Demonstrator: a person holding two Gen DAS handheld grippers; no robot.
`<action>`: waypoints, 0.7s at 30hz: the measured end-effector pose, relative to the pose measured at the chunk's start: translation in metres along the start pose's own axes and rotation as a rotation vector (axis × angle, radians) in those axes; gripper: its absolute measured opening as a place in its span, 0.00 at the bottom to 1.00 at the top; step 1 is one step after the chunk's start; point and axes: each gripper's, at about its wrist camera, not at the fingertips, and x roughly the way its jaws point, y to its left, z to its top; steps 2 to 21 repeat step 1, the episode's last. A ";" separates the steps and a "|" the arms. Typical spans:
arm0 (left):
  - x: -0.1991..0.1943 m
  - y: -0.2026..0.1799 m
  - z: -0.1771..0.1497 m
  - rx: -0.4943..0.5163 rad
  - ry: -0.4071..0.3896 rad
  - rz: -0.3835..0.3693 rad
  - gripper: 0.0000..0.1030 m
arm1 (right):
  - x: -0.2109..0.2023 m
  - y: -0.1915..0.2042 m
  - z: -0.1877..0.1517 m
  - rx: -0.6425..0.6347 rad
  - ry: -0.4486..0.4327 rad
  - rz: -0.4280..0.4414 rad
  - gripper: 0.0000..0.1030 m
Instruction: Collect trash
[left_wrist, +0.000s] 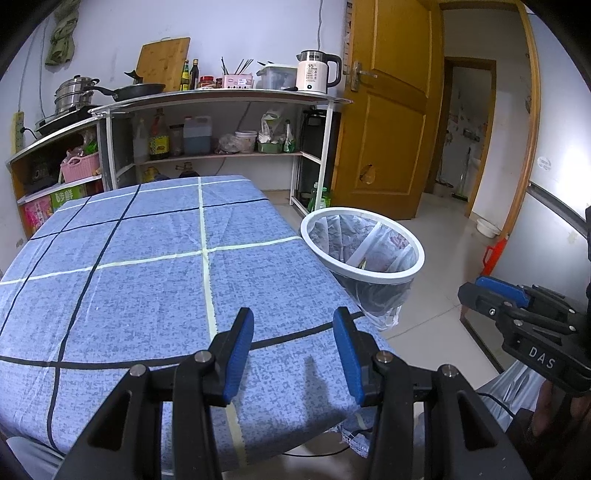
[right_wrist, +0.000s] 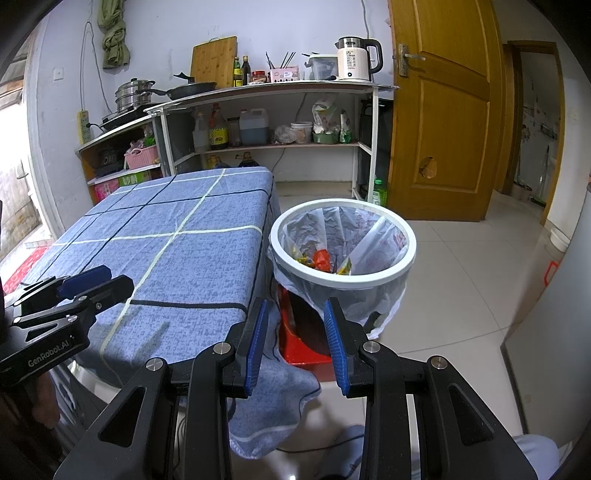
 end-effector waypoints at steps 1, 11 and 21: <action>0.000 0.000 0.000 -0.001 0.000 0.000 0.45 | 0.000 0.000 0.000 0.000 -0.001 0.000 0.32; 0.000 0.000 0.000 -0.001 0.000 0.000 0.45 | 0.000 0.000 0.000 0.000 -0.001 0.000 0.32; 0.000 0.000 0.000 -0.001 0.000 0.000 0.45 | 0.000 0.000 0.000 0.000 -0.001 0.000 0.32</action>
